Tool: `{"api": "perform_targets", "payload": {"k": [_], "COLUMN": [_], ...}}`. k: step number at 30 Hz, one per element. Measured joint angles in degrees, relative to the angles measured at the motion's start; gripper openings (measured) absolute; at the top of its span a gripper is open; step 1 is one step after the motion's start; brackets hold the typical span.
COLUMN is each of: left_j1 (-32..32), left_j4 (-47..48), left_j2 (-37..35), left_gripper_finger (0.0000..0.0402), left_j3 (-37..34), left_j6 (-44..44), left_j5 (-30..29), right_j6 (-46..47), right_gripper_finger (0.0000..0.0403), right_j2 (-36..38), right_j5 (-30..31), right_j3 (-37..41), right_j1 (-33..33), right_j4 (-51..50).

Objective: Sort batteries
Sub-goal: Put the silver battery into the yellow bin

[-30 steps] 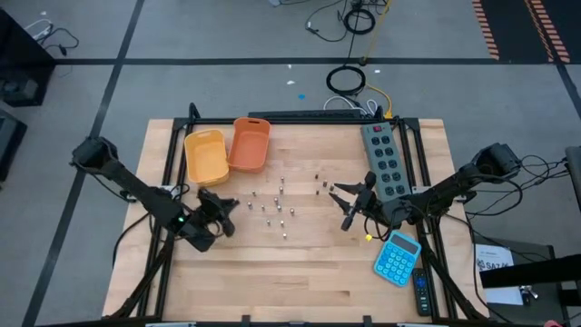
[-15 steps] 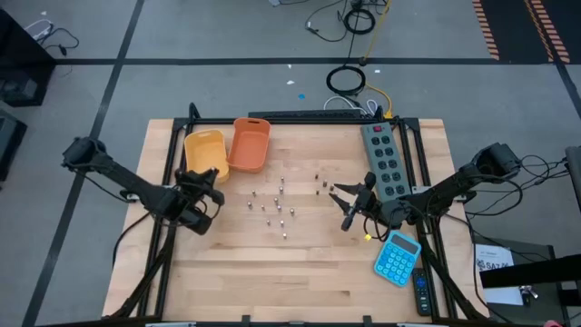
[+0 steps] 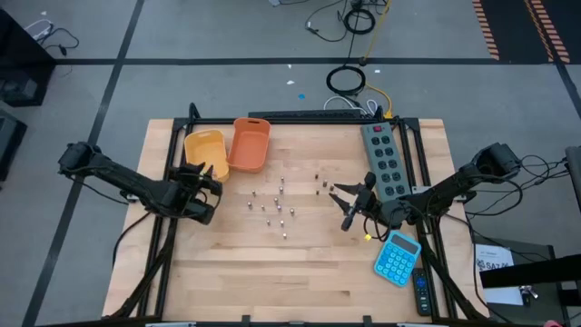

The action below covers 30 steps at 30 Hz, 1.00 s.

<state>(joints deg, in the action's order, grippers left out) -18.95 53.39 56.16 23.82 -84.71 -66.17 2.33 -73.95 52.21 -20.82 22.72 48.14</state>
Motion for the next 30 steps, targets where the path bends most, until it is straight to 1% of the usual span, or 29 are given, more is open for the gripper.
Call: {"api": "perform_targets", "payload": {"k": [7, 10, 12, 15, 18, 20, 23, 25, 30], "left_j1": [-0.48, -0.58, -0.58, -0.58, -0.58, -0.58, -0.58, -0.58, -0.58], "left_j4": [-2.38, -7.07, -13.01, -22.13, -27.46, -29.39, -31.98, -33.3, -40.66], "left_j2": [-0.17, -0.21, -0.21, -0.21, -0.21, -0.21, -0.01, 0.34, 2.24], "left_gripper_finger": [0.0155, 0.0156, 0.0156, 0.0157, 0.0157, 0.0157, 0.0157, 0.0157, 0.0157], "left_j3": [2.44, 3.08, 3.08, 3.1, 3.14, 3.13, 2.52, 1.74, -1.04], "left_j6": [10.22, 18.4, 26.79, 38.68, 44.96, 46.08, 45.49, 44.84, 44.7], "left_j5": [0.19, 2.83, 7.55, 18.14, 27.87, 32.88, 36.33, 36.86, 37.05], "right_j6": [0.0, 0.0, 0.0, 0.0, 0.03, 0.24, 0.44, 0.44, 0.46], "right_gripper_finger": [0.0144, 0.0144, 0.0144, 0.0144, 0.0144, 0.0144, 0.0144, 0.0144, 0.0144], "right_j2": [0.0, 0.0, 0.0, 0.0, -0.02, 0.0, 0.0, 0.0, 0.0], "right_j5": [-0.02, -0.02, -0.02, -0.02, -0.06, -0.52, -1.53, -1.53, -1.54], "right_j3": [0.0, 0.0, 0.0, 0.0, 0.0, 0.0, 0.01, 0.0, 0.02], "right_j1": [0.0, 0.0, 0.0, 0.0, 0.0, 0.0, 0.0, 0.0, 0.0], "right_j4": [-0.29, -0.3, -0.3, -0.3, -0.28, -0.28, -0.08, -0.02, -0.08]}}
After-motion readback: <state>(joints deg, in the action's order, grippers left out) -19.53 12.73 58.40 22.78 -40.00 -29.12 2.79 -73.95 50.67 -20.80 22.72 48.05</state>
